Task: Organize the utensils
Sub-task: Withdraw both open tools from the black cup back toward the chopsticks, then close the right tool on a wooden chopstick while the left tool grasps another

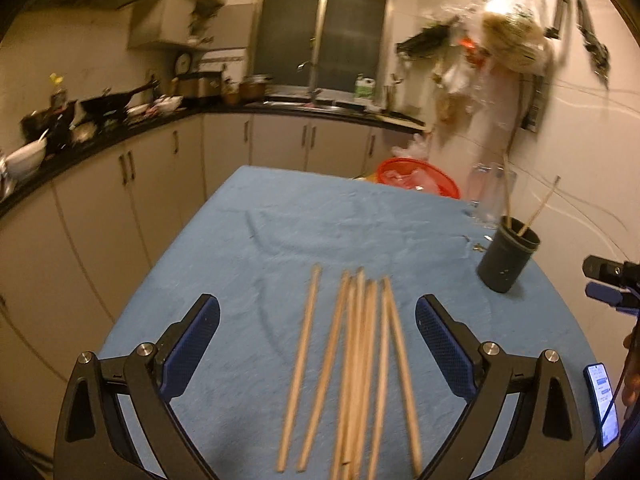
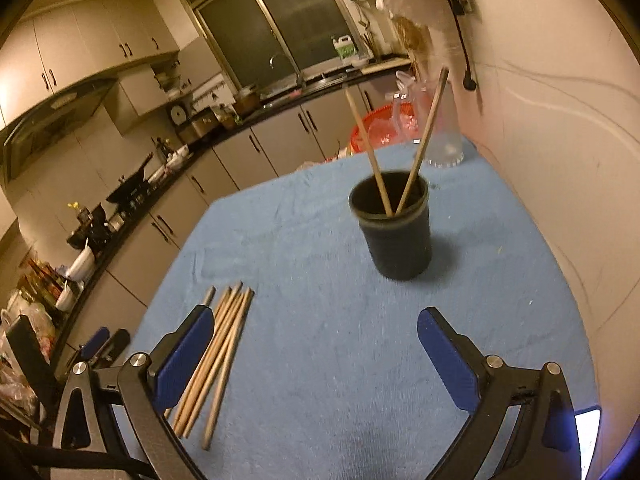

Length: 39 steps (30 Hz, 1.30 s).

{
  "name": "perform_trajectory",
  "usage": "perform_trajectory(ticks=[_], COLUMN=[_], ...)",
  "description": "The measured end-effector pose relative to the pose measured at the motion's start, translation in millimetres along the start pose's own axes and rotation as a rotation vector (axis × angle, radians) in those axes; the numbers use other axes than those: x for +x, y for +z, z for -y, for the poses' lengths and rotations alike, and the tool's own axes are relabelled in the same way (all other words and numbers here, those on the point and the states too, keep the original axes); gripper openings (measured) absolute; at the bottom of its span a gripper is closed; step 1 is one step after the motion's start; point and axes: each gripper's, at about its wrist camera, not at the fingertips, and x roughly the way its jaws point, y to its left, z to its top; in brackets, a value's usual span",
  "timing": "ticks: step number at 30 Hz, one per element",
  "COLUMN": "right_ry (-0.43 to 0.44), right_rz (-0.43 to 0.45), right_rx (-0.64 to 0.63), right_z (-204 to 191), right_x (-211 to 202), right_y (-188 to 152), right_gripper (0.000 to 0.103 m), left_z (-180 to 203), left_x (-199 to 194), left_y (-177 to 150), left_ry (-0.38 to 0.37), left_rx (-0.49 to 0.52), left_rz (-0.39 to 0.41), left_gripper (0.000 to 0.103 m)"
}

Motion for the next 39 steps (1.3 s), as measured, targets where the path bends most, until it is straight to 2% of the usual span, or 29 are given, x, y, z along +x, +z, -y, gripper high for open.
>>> perform_trajectory(ticks=[5,8,10,11,12,15,17,25,28,30,39], right_ry=[-0.002,-0.001,0.009,0.023,0.038,0.072,0.090,0.182,0.183,0.175,0.093], right_rz=[-0.019,-0.029,-0.059,-0.079,-0.105,-0.194,-0.235,-0.402,-0.459,-0.485,-0.524], right_rx=[-0.002,-0.026,-0.050,-0.060,-0.070,-0.099,-0.107,-0.039,0.008,0.023,-0.009], right_z=[-4,-12,-22,-26,-31,-46,-54,-72,-72,-74,-93], right_x=[9,15,25,30,37,61,76,151,179,195,243], right_y=[-5,-7,-5,-3,-1,3,3,8,12,15,25], right_gripper=[0.103,0.103,0.099,0.091,0.077,0.053,0.042,0.035,0.030,0.027,0.015], left_z=[-13,-15,-15,-13,-13,-13,-14,-20,-20,-21,-18], left_x=[-2,8,18,23,27,39,49,101,120,129,151], left_y=[0,4,7,10,12,21,25,29,29,29,36], left_ry=[0.046,0.039,0.039,0.036,0.037,0.030,0.015,-0.044,-0.066,-0.081,-0.108], left_rx=[-0.002,0.013,0.028,0.040,0.049,0.078,0.091,0.108,0.118,0.113,0.090], left_rz=[0.007,-0.034,-0.068,-0.078,-0.081,-0.091,-0.109,-0.223,-0.266,-0.285,-0.314], left_gripper=[0.098,0.098,0.098,0.098,0.098,0.098,0.097,0.061,0.046,0.043,0.042])
